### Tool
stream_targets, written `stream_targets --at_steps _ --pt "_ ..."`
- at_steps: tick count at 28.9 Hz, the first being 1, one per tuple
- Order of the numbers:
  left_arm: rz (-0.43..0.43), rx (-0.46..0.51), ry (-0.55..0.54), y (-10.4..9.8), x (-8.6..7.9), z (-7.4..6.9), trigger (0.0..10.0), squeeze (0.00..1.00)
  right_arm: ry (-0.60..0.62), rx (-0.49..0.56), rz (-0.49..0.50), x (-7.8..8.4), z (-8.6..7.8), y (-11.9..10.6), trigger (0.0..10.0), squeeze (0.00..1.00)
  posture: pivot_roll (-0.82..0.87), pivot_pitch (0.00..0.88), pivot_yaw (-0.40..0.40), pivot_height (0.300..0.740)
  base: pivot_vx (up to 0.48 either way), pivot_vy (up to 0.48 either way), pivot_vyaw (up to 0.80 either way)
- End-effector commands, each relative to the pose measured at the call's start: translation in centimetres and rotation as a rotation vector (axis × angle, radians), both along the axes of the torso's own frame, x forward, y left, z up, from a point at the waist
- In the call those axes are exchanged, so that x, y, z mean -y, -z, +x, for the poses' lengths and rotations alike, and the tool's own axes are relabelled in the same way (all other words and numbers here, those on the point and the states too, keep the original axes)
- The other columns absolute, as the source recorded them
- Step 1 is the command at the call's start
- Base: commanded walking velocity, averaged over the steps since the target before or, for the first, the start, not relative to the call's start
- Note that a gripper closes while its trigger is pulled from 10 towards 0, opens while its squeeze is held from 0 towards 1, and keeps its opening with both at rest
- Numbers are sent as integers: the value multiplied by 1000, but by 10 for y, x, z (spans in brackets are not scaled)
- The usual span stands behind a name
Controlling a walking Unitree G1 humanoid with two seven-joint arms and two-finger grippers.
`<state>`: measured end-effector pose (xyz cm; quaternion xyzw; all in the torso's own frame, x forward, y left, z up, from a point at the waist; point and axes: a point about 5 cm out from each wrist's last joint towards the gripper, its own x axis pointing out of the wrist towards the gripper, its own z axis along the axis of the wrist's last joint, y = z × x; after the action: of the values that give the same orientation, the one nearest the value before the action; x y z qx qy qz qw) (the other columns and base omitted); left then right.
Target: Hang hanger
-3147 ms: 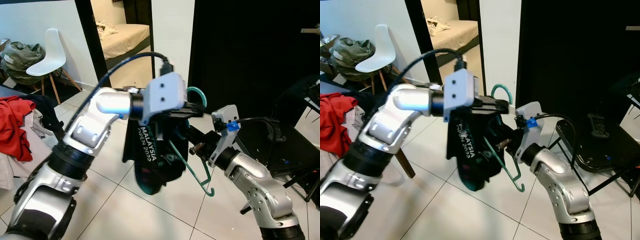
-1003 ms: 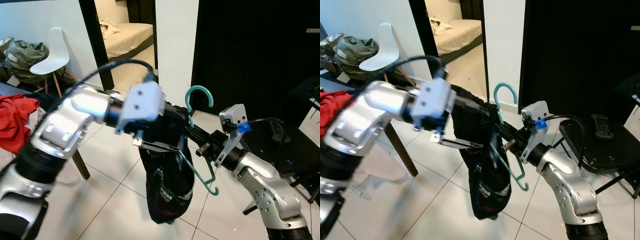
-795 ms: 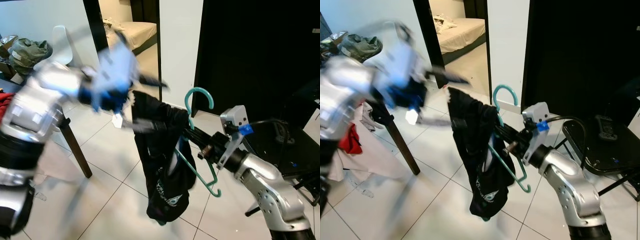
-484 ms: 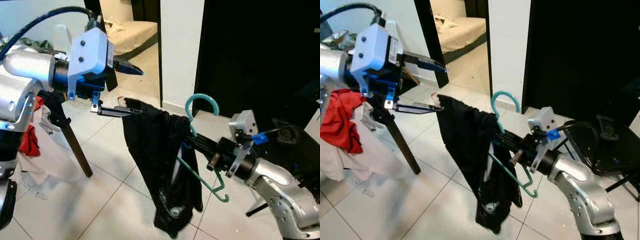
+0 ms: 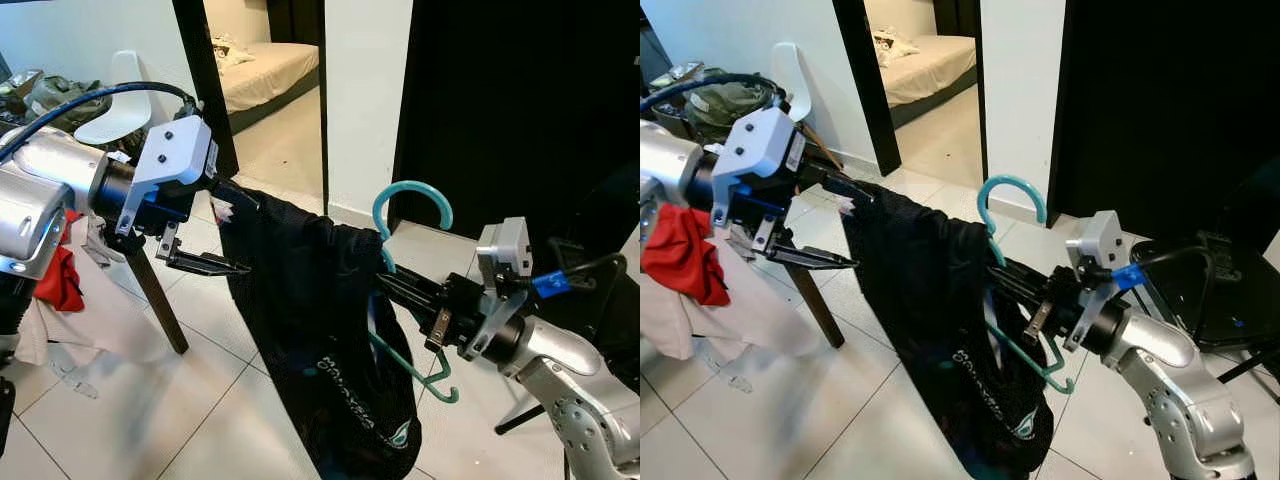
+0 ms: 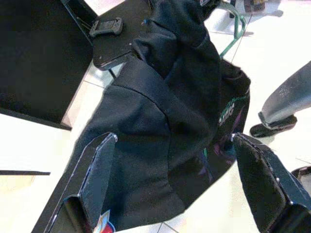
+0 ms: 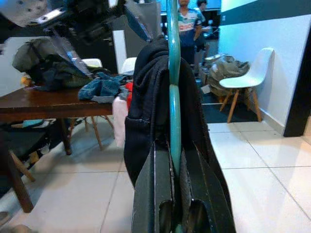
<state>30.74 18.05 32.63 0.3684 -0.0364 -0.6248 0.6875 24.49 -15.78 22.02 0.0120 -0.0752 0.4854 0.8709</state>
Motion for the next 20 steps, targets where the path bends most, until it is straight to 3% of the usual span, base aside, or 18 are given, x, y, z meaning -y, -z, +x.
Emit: stream_targets --at_steps 1,15,20 --pt "6 -28 27 5 4 1 10000 0 -65 34 2 -7 -8 -7 10000 0 -81 0 80 740 0 0 0" --pt "16 -42 70 4 6 3 10000 0 -171 3 -35 -13 -21 -2 10000 0 -80 0 79 740 0 0 0" --pt "-44 -29 103 -4 9 -1 10000 0 -209 -11 -48 -16 -26 0 10000 0 -85 0 79 740 0 0 0"
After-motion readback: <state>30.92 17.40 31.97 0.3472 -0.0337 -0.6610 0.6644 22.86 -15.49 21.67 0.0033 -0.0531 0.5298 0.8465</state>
